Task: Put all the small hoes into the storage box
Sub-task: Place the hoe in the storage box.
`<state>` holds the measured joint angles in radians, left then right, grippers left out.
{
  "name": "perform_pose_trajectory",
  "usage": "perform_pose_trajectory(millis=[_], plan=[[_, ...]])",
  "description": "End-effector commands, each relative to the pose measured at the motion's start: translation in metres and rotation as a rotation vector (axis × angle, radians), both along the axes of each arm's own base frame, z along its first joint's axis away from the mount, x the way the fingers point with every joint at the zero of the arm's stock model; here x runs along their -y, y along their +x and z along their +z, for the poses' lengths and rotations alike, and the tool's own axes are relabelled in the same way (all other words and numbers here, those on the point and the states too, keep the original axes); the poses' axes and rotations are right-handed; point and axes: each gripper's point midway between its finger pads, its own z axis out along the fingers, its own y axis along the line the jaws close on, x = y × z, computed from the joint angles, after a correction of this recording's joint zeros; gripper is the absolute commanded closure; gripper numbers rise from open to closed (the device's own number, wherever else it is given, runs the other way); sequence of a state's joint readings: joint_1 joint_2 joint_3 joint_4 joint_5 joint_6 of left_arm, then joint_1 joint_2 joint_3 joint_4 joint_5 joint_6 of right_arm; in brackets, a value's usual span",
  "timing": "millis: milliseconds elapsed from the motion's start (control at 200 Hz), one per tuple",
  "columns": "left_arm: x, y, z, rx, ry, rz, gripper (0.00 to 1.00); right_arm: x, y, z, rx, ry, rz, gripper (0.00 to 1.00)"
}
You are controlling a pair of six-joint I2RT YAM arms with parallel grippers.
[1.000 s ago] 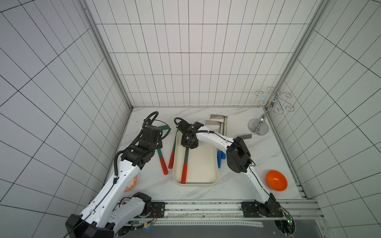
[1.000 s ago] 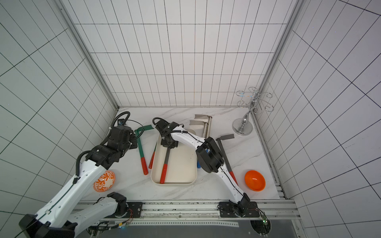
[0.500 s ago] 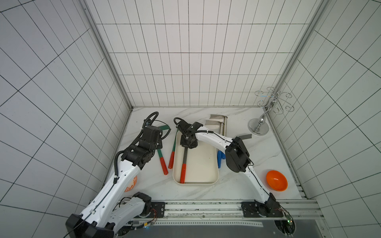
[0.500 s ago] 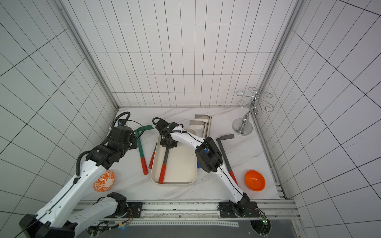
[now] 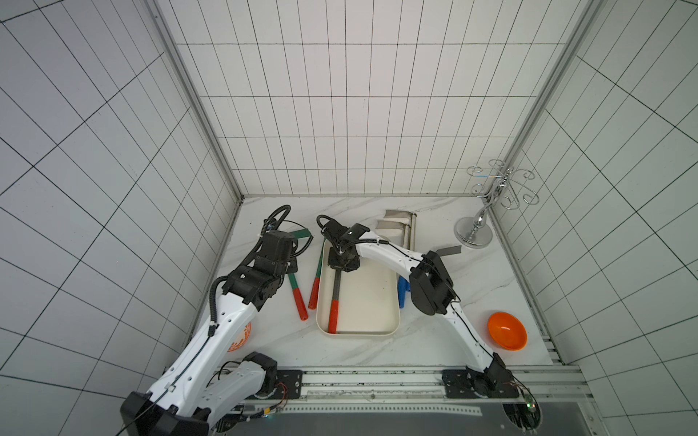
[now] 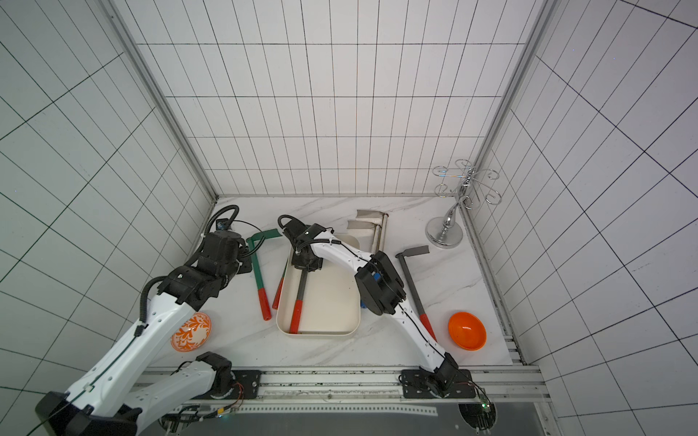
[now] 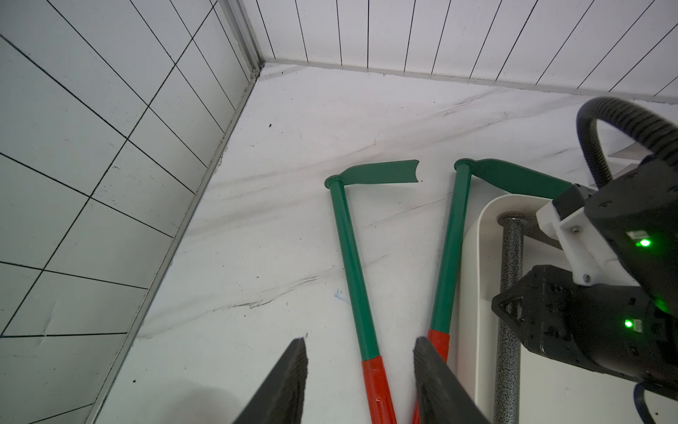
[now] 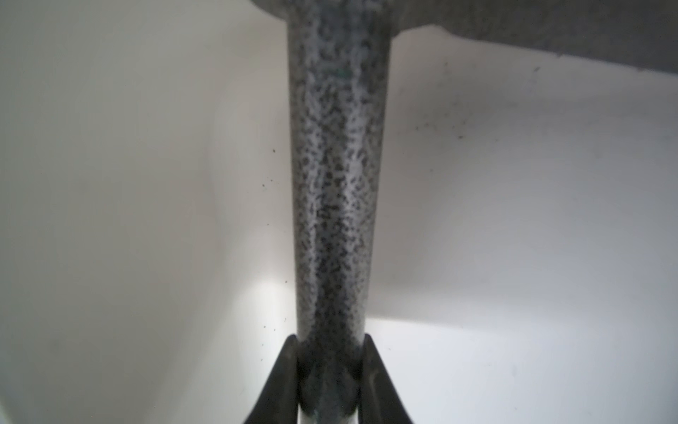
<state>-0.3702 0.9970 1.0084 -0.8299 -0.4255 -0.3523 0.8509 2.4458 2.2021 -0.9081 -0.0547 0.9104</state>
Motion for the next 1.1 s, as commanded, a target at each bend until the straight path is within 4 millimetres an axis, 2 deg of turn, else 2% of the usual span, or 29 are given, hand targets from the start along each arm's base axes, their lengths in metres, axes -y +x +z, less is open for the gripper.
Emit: perform_pose_trajectory(millis=[0, 575, 850, 1094], plan=[[-0.0018, 0.0004, -0.0014, 0.011, -0.016, 0.019, 0.51, -0.0228, 0.0175, 0.0309, 0.072, 0.09, 0.013, 0.91], [-0.0001, 0.0016, -0.0015, 0.01, -0.02, 0.012, 0.51, -0.0294, 0.0135, 0.03, 0.068, 0.099, 0.046, 0.73], [-0.0006, 0.0008, -0.0006, 0.015, -0.021, 0.013, 0.51, -0.0314, 0.0115, 0.0305, 0.07, 0.099, 0.053, 0.6], [-0.0014, -0.0005, -0.001, 0.013, -0.021, 0.016, 0.51, -0.0293, 0.0118, 0.0343, 0.075, 0.092, 0.051, 0.56]])
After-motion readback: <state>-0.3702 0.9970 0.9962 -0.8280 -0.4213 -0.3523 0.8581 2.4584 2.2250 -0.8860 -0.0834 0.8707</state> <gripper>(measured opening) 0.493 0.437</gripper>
